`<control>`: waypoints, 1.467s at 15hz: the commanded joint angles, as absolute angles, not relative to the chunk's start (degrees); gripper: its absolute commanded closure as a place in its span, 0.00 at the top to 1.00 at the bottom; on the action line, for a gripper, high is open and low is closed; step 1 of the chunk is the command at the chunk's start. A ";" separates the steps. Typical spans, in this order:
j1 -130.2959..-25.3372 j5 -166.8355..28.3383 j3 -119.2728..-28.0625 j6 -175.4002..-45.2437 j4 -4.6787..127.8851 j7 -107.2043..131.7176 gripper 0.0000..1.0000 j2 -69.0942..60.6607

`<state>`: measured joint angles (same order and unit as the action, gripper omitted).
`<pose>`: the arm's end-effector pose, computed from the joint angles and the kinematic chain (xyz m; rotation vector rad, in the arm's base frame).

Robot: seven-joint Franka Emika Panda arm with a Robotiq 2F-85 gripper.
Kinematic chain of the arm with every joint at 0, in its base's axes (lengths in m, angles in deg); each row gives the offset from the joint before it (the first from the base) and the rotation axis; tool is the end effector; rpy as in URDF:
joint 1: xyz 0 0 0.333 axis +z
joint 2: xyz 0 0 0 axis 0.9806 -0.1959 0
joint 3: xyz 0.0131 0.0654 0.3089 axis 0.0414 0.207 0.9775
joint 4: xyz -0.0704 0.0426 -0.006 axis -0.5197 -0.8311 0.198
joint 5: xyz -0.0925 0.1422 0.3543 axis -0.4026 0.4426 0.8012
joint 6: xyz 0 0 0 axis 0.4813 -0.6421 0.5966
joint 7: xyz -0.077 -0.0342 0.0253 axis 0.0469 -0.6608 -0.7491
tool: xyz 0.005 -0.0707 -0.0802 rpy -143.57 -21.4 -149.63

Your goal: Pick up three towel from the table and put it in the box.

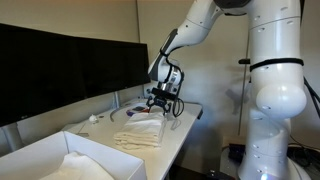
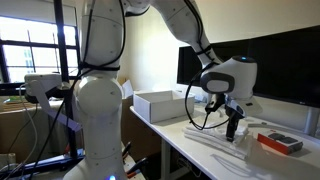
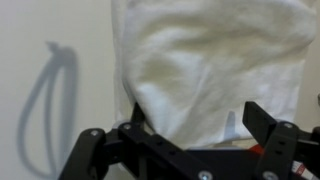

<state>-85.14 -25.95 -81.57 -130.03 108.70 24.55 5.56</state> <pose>0.4643 -0.1769 0.2678 -2.2987 1.6221 -0.2078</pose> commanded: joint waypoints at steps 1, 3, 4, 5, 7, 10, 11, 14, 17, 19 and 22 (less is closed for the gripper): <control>-84.68 -24.34 -80.15 -130.96 105.96 22.93 1.00 2.91; -85.73 -25.44 -78.69 -131.22 105.64 23.63 1.00 3.35; -86.18 -23.86 -79.98 -131.34 107.17 20.15 1.00 4.44; -86.43 -23.63 -80.07 -131.53 107.75 19.31 1.00 5.17; -86.76 -22.89 -80.29 -131.55 108.18 17.28 1.00 5.79; -87.31 -21.27 -80.60 -131.72 108.02 14.58 1.00 5.77; -87.62 -20.61 -80.85 -130.90 109.18 14.01 1.00 7.08; -88.31 -18.65 -81.63 -129.98 109.95 11.08 1.00 7.48; -88.60 -19.23 -82.48 -128.99 110.98 10.49 1.00 7.99; -87.51 -16.95 -81.51 -129.51 109.95 11.29 1.00 6.28; -87.12 -15.03 -80.28 -128.57 108.65 11.18 1.00 5.23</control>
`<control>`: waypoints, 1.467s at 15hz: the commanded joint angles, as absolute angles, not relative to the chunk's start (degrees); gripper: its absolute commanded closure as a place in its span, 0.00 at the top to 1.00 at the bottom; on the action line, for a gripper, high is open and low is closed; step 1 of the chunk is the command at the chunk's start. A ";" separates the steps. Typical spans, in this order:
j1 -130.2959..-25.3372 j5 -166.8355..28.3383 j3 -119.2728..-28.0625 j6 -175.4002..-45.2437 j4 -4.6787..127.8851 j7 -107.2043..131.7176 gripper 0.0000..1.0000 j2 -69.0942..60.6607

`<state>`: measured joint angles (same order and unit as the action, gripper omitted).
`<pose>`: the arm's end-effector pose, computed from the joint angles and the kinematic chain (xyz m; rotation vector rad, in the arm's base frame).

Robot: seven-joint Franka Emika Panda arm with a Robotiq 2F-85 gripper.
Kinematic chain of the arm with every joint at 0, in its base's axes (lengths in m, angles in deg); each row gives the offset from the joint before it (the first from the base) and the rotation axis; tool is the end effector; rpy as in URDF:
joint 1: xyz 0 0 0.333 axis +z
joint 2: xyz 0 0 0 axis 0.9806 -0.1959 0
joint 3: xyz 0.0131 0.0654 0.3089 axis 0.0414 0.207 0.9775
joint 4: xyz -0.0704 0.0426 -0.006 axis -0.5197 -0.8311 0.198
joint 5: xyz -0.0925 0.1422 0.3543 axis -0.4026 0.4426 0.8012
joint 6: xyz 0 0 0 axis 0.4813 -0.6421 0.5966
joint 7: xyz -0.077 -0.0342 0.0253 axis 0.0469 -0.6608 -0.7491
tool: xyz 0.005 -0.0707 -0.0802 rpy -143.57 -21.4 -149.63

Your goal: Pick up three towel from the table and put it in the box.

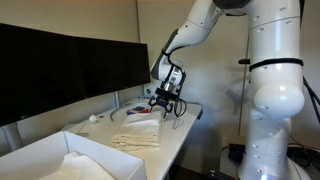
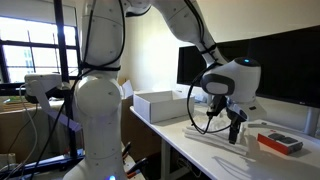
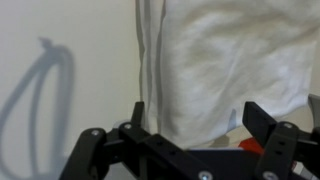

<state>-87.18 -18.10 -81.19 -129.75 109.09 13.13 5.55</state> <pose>0.4529 -0.1911 0.2630 -2.2945 1.5398 -0.2473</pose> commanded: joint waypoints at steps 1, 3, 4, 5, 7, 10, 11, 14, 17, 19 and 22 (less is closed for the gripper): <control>-87.02 -14.45 -79.77 -128.52 108.30 10.90 1.00 4.93; -86.72 -13.49 -78.98 -128.38 107.68 10.65 1.00 4.37; -86.63 -13.27 -78.58 -128.37 107.54 10.68 1.00 4.27; -86.71 -13.16 -78.24 -128.36 107.36 10.51 1.00 4.07; -86.98 -12.78 -77.75 -128.32 107.03 9.90 1.00 3.92; -87.29 -11.99 -77.74 -128.84 107.44 8.03 1.00 4.80; -86.40 -11.99 -77.15 -129.16 106.58 9.14 0.84 4.87; -86.15 -11.98 -76.40 -129.66 106.27 8.24 0.59 5.62; -86.13 -12.62 -75.54 -129.70 105.57 8.33 0.39 5.71; -86.24 -12.92 -75.36 -129.84 105.78 7.87 0.27 6.12; -86.55 -13.18 -75.65 -129.84 106.49 6.38 0.08 6.67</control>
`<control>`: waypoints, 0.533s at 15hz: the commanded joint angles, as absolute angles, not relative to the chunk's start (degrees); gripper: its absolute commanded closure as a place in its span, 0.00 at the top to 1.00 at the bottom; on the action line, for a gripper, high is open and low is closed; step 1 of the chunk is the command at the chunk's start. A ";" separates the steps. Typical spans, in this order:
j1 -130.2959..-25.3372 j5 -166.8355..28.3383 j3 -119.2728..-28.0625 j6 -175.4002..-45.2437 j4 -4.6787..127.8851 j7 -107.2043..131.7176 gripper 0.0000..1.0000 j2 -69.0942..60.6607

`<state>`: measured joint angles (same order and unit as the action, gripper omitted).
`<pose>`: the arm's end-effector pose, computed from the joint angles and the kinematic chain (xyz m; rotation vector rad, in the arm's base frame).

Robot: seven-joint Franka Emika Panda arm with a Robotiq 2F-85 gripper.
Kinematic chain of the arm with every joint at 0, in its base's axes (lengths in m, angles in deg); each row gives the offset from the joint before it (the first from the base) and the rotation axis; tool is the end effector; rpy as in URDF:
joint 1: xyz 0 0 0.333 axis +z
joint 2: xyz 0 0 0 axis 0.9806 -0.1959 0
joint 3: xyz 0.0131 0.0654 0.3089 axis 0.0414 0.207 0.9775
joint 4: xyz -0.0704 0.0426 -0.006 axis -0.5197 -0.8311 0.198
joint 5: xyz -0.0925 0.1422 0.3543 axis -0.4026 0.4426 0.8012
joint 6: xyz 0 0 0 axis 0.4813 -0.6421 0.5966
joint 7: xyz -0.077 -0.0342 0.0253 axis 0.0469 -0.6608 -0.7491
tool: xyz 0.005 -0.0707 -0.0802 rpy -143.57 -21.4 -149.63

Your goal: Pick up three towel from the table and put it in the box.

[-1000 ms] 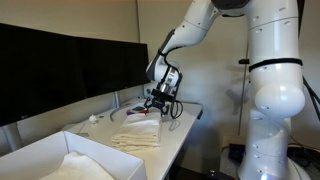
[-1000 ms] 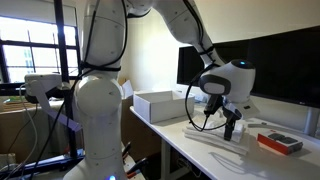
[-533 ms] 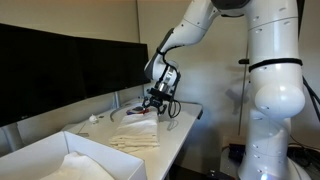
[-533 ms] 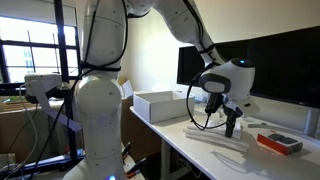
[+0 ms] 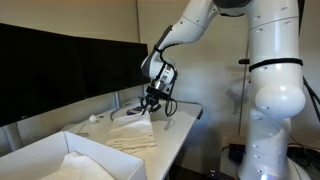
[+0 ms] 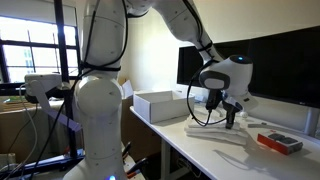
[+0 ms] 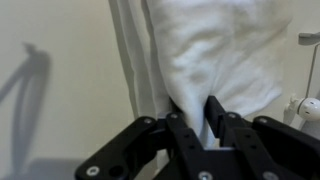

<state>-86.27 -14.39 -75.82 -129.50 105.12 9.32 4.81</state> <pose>0.4932 -0.1460 0.2808 -2.3309 1.3579 -0.2970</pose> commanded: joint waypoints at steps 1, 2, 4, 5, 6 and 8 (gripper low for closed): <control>-86.52 -13.24 -75.69 -129.93 106.51 6.06 0.07 6.69; -86.52 -13.34 -75.73 -130.03 106.47 5.76 0.06 6.63; -86.54 -13.20 -75.70 -129.97 106.44 4.82 0.08 6.68; -86.54 -13.23 -75.71 -129.90 106.45 4.48 0.09 6.70; -86.56 -13.21 -75.72 -129.56 106.46 4.29 0.10 6.75; -86.56 -13.31 -75.76 -129.42 106.49 4.25 0.10 6.76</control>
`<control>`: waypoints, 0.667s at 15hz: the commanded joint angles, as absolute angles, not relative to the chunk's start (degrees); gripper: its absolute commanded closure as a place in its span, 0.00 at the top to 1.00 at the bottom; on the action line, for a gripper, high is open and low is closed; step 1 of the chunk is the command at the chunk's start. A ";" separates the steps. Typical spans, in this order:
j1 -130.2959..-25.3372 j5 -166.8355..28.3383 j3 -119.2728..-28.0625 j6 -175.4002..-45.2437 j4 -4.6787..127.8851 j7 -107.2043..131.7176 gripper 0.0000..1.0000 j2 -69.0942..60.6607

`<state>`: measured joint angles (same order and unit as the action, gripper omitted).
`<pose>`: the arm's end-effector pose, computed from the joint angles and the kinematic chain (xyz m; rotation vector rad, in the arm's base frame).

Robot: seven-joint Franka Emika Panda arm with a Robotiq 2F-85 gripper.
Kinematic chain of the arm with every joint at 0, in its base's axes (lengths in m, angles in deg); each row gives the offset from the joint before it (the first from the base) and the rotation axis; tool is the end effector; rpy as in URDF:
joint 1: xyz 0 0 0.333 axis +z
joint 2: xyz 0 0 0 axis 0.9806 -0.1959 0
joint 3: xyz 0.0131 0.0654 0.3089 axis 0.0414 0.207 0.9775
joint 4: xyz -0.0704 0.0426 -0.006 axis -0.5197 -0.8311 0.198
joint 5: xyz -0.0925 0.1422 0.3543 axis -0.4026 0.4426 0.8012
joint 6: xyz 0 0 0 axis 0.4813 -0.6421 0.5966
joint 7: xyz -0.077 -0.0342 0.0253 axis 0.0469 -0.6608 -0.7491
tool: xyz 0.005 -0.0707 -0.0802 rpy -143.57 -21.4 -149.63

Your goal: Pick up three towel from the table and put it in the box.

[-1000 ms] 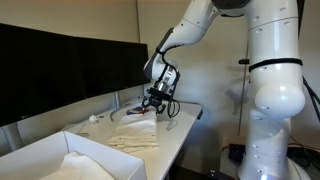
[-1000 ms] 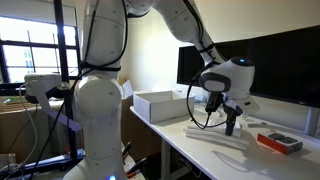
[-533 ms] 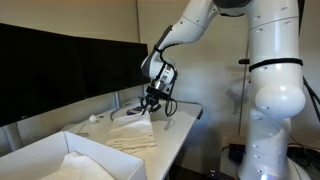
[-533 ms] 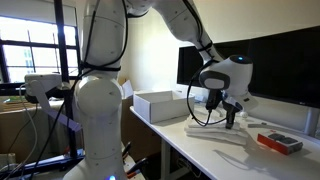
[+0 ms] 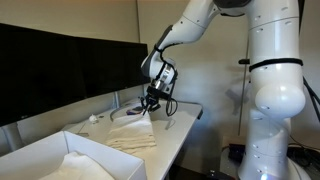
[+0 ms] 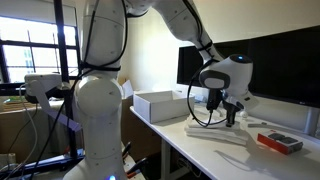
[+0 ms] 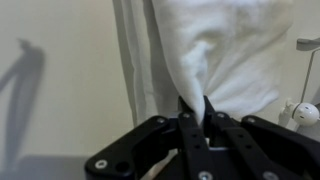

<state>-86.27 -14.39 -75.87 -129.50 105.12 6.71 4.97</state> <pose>0.4933 -0.1464 0.2822 -2.3630 1.3061 -0.3145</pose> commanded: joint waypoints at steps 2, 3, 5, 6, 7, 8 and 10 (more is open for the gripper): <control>-86.54 -13.59 -75.81 -129.47 106.53 4.26 0.10 6.74; -86.54 -13.66 -75.82 -129.49 106.54 4.20 0.10 6.74; -84.57 -19.19 -75.39 -129.50 107.36 11.13 0.11 9.41; -83.69 -21.43 -75.02 -129.87 106.95 13.82 0.11 9.58; -83.14 -23.82 -74.77 -129.85 106.68 16.20 0.11 10.12; -82.40 -26.49 -74.46 -129.72 106.85 19.53 0.10 11.28; -81.01 -31.70 -73.50 -129.19 106.43 26.68 0.10 13.12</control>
<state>-82.84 -25.59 -74.81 -129.53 105.11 17.51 8.91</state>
